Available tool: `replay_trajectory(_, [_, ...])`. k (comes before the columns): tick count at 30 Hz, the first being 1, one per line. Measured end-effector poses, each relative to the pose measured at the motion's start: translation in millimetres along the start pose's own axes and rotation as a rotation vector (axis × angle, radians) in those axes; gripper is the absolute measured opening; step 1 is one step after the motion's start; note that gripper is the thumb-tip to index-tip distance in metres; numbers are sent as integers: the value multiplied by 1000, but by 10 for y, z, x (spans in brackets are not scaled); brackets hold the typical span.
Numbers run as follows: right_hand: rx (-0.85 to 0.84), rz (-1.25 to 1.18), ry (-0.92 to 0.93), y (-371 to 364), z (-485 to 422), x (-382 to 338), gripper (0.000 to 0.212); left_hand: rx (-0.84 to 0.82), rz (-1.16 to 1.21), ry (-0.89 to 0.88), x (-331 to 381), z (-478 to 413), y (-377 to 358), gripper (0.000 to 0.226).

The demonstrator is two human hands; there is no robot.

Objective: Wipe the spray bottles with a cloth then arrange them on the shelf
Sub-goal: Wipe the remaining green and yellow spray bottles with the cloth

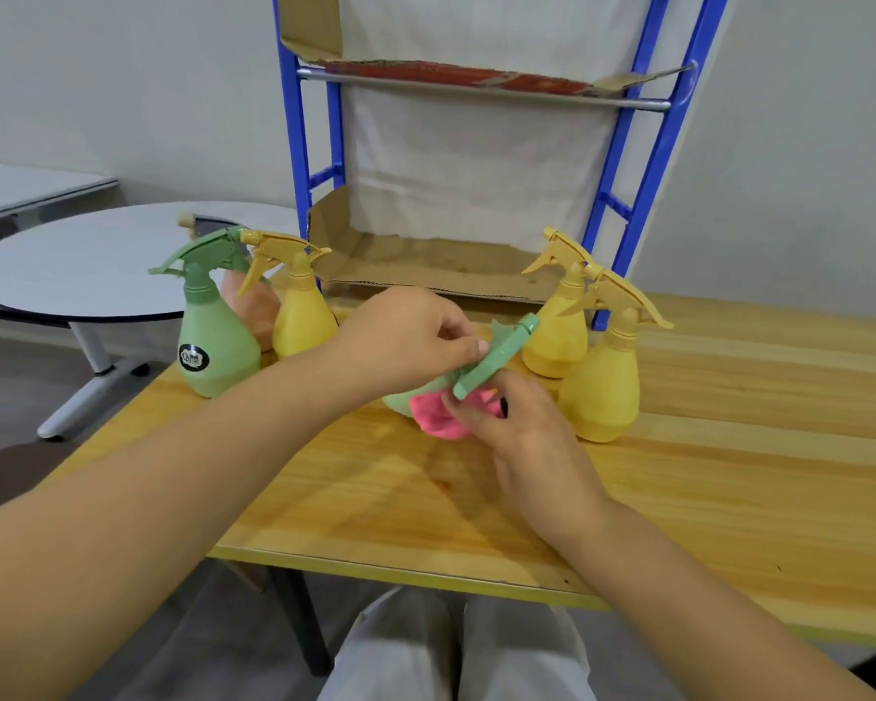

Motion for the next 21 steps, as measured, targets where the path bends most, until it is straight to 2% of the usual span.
replay_trajectory(3, [36, 44, 11, 76, -72, -24, 60, -32, 45, -2, -54, -2, 24, 25])
replay_trajectory(6, [31, 83, 32, 83, -117, -60, 69, -71, 142, -22, -55, 21, 62, 17])
replay_trajectory(8, [35, 93, 39, 74, -142, -72, 69, -50, 113, -26, -85, 23, 66, 27])
replay_trajectory(11, [54, 85, 27, 51, -150, -70, 65, 69, 100, -16, -143, 2, 103, 16])
replay_trajectory(14, [68, 76, 56, 13, -98, -24, 57, 157, 186, 38, -236, -24, 166, 13])
replay_trajectory(17, [139, 39, 83, 38, -83, 9, 50, 167, 317, 83, -262, -18, 182, 8])
replay_trajectory(21, [268, 13, 90, 88, -230, -52, 37, 134, 350, 41, -232, -21, 161, 9])
Point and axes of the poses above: each hand's wrist, its own z-axis away from the middle knuckle, its own y-axis out of the back of the hand, x = y × z, the point moved 1 cm from there along -z, towards the middle knuckle, and after that the axes turned 7 degrees about -y, right-handed, at the moved point
